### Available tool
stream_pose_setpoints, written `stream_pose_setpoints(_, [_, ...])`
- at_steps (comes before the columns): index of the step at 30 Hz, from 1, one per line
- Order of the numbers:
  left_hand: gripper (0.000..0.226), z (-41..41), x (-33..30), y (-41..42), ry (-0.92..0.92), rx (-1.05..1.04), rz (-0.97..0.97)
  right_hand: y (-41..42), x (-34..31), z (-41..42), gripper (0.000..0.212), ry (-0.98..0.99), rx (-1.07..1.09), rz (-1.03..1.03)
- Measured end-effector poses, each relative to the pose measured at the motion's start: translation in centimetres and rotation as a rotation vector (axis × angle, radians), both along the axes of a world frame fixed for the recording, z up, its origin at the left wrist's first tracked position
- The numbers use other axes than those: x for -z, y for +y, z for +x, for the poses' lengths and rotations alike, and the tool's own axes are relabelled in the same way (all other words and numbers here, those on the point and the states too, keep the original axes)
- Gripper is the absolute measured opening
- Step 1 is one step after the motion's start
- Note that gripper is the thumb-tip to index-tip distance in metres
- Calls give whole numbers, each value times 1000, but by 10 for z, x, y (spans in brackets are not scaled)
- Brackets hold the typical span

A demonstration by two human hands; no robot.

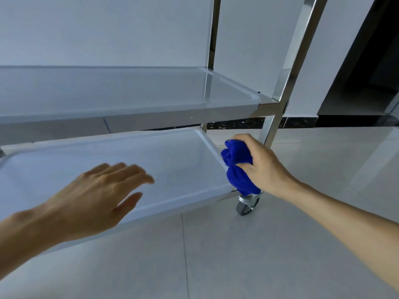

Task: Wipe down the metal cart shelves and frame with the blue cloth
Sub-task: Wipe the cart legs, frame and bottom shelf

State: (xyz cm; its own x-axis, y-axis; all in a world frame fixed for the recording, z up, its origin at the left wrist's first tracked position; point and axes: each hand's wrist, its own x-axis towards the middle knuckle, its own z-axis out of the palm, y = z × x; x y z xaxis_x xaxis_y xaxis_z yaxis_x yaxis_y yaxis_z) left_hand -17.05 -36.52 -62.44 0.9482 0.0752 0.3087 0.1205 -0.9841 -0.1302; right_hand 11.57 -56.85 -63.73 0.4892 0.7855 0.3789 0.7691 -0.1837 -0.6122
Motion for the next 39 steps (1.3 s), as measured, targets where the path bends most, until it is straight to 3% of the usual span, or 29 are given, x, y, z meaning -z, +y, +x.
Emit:
stream_pose_setpoints(3, [56,-13,24,28,275,-248,-68,19,2,13,51,-101,28,-144])
stream_pose_setpoints(6, [64,-22,46,45,344,-361,-170,28,12,18,60,-437,-19,-185])
stream_pose_setpoints(10, [72,-21,72,50,448,-451,-320,27,54,18,80,-500,-149,-897])
stream_pose_setpoints(11, [76,-20,77,51,466,-460,-342,27,63,19,84,-488,-163,-963])
stream_pose_setpoints(14, [78,-16,93,49,489,-471,-397,31,72,20,78,-365,-98,-791])
stream_pose_setpoints(19, [69,-18,118,42,460,-481,-278,32,80,15,46,-346,-75,-598])
stream_pose_setpoints(25, [61,-17,120,43,446,-485,-284,64,84,-33,91,-585,-147,-614])
stream_pose_setpoints(29, [62,-19,120,44,448,-489,-264,104,102,-87,90,-702,-278,-461])
stream_pose_setpoints(31, [61,-21,121,44,444,-486,-253,116,106,-99,92,-717,-289,-481])
stream_pose_setpoints(35, [60,-22,121,42,428,-483,-234,101,102,-77,92,-707,-118,-557])
stream_pose_setpoints(39, [59,-20,123,42,407,-481,-260,54,90,-10,97,-629,49,-784])
